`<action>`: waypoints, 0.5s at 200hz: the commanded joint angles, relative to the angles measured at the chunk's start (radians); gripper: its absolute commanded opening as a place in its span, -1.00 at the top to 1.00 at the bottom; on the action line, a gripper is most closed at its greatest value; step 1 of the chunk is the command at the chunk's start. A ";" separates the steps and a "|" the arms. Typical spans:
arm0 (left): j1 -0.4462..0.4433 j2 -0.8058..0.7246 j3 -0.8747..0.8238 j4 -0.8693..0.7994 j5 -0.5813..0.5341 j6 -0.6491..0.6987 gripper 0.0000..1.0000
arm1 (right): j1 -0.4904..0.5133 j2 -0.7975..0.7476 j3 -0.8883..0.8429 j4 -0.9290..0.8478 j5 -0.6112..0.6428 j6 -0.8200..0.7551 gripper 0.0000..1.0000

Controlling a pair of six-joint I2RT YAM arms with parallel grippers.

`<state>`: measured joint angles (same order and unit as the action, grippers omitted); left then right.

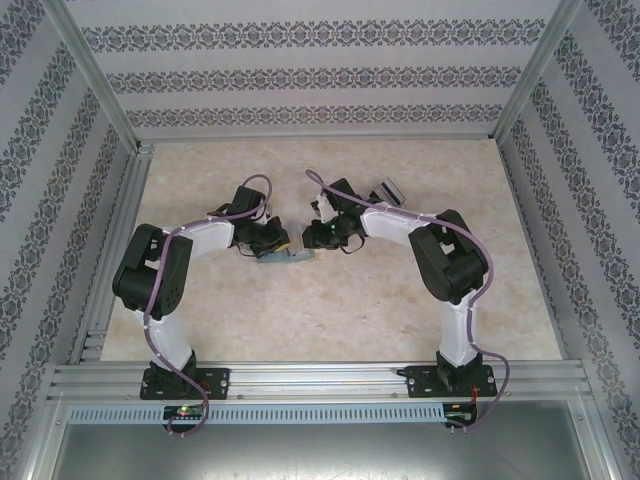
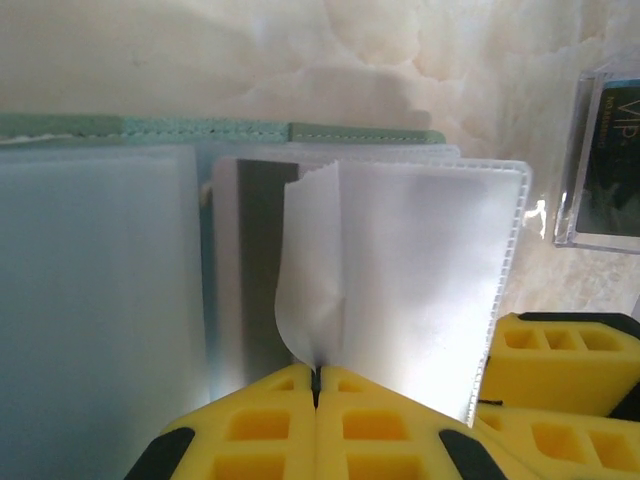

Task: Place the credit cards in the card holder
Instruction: Turn over the card slot at the card holder.

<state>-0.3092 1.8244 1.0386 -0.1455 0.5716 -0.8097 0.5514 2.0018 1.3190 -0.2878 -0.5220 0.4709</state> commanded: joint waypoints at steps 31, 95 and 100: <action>-0.036 -0.002 0.073 -0.049 -0.032 0.011 1.00 | -0.038 -0.114 -0.017 -0.013 0.027 -0.021 0.37; -0.048 0.075 0.083 -0.046 -0.034 0.014 1.00 | -0.140 -0.213 -0.074 -0.030 0.035 -0.041 0.36; -0.049 0.079 0.088 -0.051 -0.034 0.016 1.00 | -0.146 -0.218 -0.080 -0.029 0.035 -0.041 0.36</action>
<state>-0.3439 1.8717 1.1133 -0.1734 0.5423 -0.8085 0.4347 1.8313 1.2751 -0.2955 -0.5026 0.4599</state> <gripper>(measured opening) 0.059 0.318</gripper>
